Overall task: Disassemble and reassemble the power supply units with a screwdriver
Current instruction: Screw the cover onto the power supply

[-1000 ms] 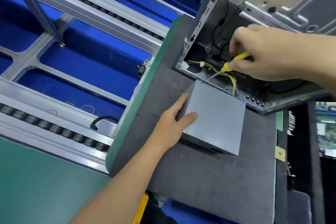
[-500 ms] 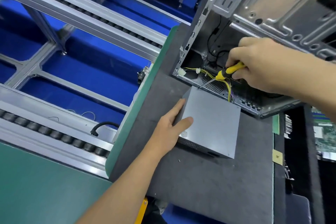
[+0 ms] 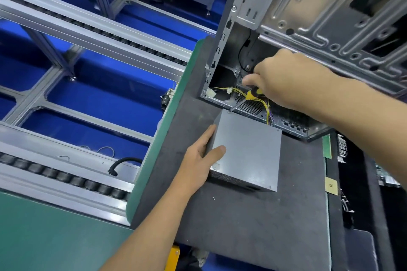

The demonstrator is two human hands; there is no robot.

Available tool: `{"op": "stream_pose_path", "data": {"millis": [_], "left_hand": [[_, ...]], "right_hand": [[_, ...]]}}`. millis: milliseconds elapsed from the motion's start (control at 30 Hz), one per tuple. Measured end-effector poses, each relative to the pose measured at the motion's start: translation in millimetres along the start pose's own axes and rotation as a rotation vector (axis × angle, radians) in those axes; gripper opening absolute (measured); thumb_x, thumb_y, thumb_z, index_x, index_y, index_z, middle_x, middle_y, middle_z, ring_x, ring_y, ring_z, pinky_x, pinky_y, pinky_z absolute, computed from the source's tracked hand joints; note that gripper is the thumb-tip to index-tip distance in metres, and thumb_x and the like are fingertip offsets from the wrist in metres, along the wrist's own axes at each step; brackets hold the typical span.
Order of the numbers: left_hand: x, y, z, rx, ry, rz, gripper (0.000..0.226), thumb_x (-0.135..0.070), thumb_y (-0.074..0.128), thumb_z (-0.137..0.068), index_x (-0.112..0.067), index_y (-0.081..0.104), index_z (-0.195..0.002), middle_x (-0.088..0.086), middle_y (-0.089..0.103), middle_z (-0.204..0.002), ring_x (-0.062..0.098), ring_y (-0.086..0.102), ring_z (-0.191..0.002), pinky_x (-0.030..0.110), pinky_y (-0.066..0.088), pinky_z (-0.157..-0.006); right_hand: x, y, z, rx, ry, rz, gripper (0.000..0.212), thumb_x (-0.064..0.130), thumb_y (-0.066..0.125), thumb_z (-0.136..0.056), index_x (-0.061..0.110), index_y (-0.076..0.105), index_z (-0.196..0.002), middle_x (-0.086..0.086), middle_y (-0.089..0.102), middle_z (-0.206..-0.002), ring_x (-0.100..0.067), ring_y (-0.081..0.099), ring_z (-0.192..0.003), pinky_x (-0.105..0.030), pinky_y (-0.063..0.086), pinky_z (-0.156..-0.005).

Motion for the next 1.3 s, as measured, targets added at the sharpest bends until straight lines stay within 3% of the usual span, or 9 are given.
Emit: {"op": "stream_pose_path", "data": {"millis": [167, 367, 500, 600, 700, 867, 1033, 1200, 1300], "left_hand": [[0, -1, 0, 0.003, 0.004, 0.005, 0.071, -0.029, 0.07, -0.088, -0.023, 0.04, -0.152, -0.016, 0.052, -0.147, 0.002, 0.047, -0.135, 0.025, 0.04, -0.112], [1, 0, 0, -0.006, 0.001, 0.024, 0.069, -0.024, 0.068, -0.089, -0.02, 0.041, -0.152, -0.015, 0.056, -0.144, 0.001, 0.051, -0.131, 0.013, 0.044, -0.1], [-1, 1, 0, -0.01, -0.004, 0.026, 0.07, -0.024, 0.069, -0.087, -0.021, 0.041, -0.152, -0.015, 0.055, -0.144, 0.0, 0.051, -0.131, 0.013, 0.043, -0.102], [-2, 1, 1, -0.012, -0.004, 0.029, 0.07, -0.025, 0.069, -0.087, -0.021, 0.042, -0.151, -0.015, 0.054, -0.145, -0.001, 0.049, -0.133, 0.016, 0.04, -0.108], [-3, 1, 1, -0.011, -0.013, 0.047, 0.07, -0.025, 0.069, -0.087, -0.021, 0.043, -0.151, -0.015, 0.054, -0.145, -0.001, 0.049, -0.132, 0.016, 0.042, -0.106], [-5, 1, 2, -0.004, -0.009, 0.03, 0.069, -0.026, 0.068, -0.087, -0.023, 0.043, -0.151, -0.016, 0.055, -0.144, -0.001, 0.05, -0.132, 0.019, 0.042, -0.108], [-4, 0, 2, -0.054, -0.019, 0.09, 0.065, -0.021, 0.071, -0.083, -0.021, 0.048, -0.143, -0.008, 0.057, -0.142, 0.0, 0.054, -0.128, 0.016, 0.048, -0.096], [-6, -4, 3, -0.092, -0.059, 0.119, 0.09, -0.024, 0.084, -0.073, -0.027, 0.037, -0.15, -0.011, 0.051, -0.146, -0.001, 0.049, -0.132, 0.024, 0.045, -0.106], [-19, -9, -2, -0.141, -0.018, 0.024, 0.072, -0.031, 0.082, -0.08, -0.029, 0.048, -0.143, -0.011, 0.057, -0.141, -0.004, 0.055, -0.125, 0.02, 0.046, -0.104]], "right_hand": [[-13, -4, 6, 0.119, -0.093, -0.172, 0.015, 0.025, 0.062, -0.093, 0.024, 0.057, -0.107, 0.002, 0.043, -0.104, -0.026, 0.053, -0.097, -0.042, 0.046, -0.089], [2, -8, -2, -0.007, -0.052, -0.028, 0.042, 0.052, 0.042, -0.099, 0.014, 0.057, -0.09, -0.005, 0.045, -0.074, -0.033, 0.052, -0.077, -0.035, 0.038, -0.057], [1, -11, -3, 0.134, -0.144, -0.17, 0.015, 0.026, 0.063, -0.093, 0.025, 0.052, -0.104, 0.0, 0.042, -0.107, -0.023, 0.049, -0.094, -0.039, 0.044, -0.081], [2, -14, -5, 0.024, -0.121, -0.144, 0.015, 0.034, 0.064, -0.093, 0.019, 0.063, -0.093, -0.002, 0.049, -0.094, -0.03, 0.055, -0.096, -0.04, 0.048, -0.079], [-1, -9, -2, 0.021, 0.002, -0.091, 0.052, 0.056, 0.045, -0.097, 0.01, 0.054, -0.075, -0.009, 0.048, -0.072, -0.036, 0.056, -0.079, -0.037, 0.044, -0.064], [-12, -13, 3, 0.156, -0.099, -0.246, 0.009, 0.027, 0.06, -0.094, 0.025, 0.054, -0.101, 0.003, 0.045, -0.1, -0.02, 0.054, -0.088, -0.037, 0.046, -0.079], [16, 26, 13, 0.227, -0.131, -0.125, 0.032, 0.049, 0.055, -0.095, 0.02, 0.067, -0.095, -0.001, 0.048, -0.077, -0.032, 0.056, -0.084, -0.036, 0.049, -0.071], [-46, 45, 31, -0.025, 0.102, -0.346, 0.022, 0.043, 0.051, -0.098, 0.025, 0.063, -0.093, 0.001, 0.061, -0.078, -0.029, 0.059, -0.083, -0.035, 0.048, -0.072], [-79, 66, 48, -0.144, 0.256, -0.72, 0.013, 0.042, 0.061, -0.093, 0.032, 0.067, -0.088, 0.009, 0.059, -0.066, -0.015, 0.052, -0.06, -0.029, 0.038, -0.055]]}}
Point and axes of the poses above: each hand's wrist, its own z-axis away from the middle knuckle, its own y-axis out of the palm, x = y × z, the point moved 4 cm from there along -z, towards the middle knuckle
